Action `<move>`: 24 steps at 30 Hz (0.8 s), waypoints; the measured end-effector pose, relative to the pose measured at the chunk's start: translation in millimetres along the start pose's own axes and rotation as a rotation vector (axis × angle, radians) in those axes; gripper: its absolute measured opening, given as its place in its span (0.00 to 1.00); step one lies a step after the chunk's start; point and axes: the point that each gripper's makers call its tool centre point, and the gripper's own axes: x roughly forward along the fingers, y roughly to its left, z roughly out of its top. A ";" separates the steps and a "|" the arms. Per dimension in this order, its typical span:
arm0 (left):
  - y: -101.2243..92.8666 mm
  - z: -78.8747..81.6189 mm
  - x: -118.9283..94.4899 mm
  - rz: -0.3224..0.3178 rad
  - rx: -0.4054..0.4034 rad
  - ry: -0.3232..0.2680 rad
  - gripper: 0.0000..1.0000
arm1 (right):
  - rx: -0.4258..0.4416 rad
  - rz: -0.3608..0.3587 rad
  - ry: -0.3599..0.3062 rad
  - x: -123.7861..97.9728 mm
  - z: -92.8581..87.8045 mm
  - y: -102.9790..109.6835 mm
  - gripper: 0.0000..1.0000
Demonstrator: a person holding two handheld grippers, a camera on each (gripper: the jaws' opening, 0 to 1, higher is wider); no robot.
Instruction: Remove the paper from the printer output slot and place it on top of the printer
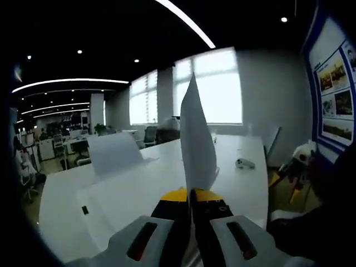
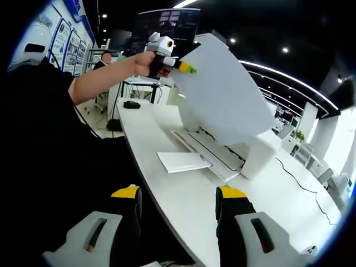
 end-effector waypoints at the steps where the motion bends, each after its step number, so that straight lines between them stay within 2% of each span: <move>1: 0.4 0.5 0.3 -0.003 -0.006 -0.004 0.05 | 0.000 0.000 0.001 0.1 -0.4 0.2 0.49; 10: 7.4 4.9 2.4 -0.005 -0.065 -0.045 0.05 | 0.002 0.002 0.002 0.5 -2.3 -1.3 0.49; 24: 27.0 7.2 6.2 0.059 -0.116 -0.060 0.05 | 0.003 0.003 0.004 1.1 -3.7 -2.1 0.49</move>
